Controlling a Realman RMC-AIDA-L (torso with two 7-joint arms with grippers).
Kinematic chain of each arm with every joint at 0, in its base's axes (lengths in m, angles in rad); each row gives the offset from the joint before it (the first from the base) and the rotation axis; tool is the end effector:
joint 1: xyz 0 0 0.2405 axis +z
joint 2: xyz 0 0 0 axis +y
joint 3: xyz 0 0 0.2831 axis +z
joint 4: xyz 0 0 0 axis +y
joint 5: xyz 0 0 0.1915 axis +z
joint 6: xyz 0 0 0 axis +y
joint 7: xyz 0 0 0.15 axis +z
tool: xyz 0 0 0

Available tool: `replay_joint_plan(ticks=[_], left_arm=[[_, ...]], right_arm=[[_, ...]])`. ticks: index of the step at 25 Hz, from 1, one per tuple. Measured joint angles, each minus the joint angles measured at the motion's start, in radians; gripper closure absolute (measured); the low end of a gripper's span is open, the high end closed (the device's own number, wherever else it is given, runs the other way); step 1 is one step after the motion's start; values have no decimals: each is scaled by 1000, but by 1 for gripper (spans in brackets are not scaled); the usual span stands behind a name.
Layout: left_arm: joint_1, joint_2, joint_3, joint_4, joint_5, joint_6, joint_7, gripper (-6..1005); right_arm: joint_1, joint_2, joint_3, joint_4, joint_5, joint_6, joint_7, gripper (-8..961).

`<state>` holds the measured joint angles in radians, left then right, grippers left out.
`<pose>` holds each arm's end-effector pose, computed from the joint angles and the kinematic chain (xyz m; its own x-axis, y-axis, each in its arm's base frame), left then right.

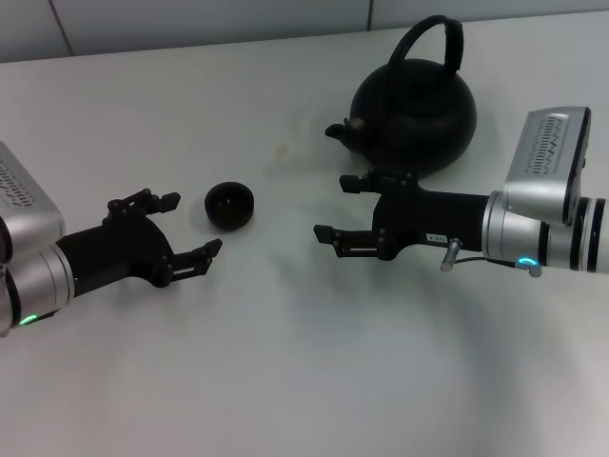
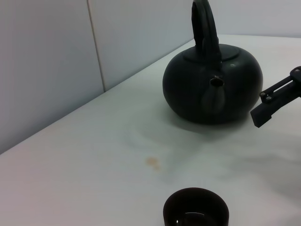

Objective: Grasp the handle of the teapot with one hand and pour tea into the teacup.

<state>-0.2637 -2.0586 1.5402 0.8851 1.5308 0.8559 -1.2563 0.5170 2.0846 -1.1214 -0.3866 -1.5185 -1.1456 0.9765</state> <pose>-0.2868 0.3162 -0.0704 0.9395 0.1926 0.2831 0.3111 -0.8256 -0.4707 0.2816 0.3342 -0.0811 0.8615 -0.2101 -0.4622 -0.3929 -0.8525 -0.3447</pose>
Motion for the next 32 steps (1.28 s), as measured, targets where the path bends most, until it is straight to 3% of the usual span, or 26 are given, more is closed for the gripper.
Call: replay_joint_plan(ticks=[32], left_arm=[[5,0,2,1,0,13,0,155]], right_arm=[[-6,0,0,4,1,0,1,126]])
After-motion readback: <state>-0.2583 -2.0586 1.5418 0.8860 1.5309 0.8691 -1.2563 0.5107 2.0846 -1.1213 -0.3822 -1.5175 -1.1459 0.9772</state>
